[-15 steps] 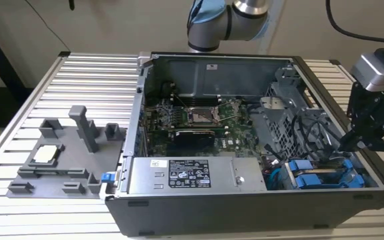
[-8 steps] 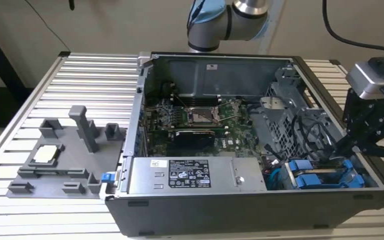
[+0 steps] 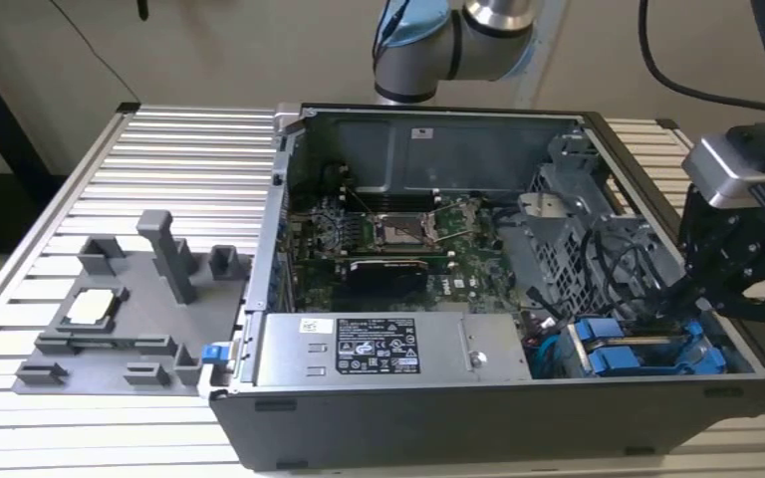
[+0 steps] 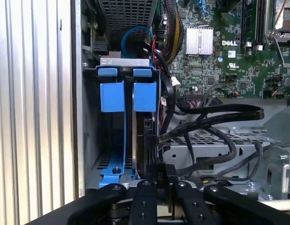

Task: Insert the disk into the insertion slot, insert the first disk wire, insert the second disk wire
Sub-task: 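Insert the second disk wire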

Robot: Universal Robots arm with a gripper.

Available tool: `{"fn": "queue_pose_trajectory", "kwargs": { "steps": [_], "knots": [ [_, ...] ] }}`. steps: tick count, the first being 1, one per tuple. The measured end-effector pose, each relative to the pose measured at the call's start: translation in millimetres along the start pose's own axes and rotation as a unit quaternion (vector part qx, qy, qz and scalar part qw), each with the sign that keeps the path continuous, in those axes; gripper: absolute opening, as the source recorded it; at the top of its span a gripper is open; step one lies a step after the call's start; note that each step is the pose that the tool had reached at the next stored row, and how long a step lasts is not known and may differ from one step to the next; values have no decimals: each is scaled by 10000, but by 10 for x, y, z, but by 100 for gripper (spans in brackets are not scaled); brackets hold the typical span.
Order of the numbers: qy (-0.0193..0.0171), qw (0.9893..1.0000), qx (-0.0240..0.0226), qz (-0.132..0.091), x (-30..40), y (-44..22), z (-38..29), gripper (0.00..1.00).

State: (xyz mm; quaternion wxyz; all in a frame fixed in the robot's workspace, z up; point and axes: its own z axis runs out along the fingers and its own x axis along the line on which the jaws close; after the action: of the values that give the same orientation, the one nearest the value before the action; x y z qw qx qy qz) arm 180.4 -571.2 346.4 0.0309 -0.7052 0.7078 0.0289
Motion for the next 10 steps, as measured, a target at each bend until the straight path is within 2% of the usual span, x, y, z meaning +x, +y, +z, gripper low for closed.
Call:
{"fn": "queue_pose_trajectory", "kwargs": {
  "steps": [4,10],
  "knots": [
    [0,9999,-130,11,14,0,15,19],
    [0,9999,-162,14,65,0,41,19]
  ]
}}
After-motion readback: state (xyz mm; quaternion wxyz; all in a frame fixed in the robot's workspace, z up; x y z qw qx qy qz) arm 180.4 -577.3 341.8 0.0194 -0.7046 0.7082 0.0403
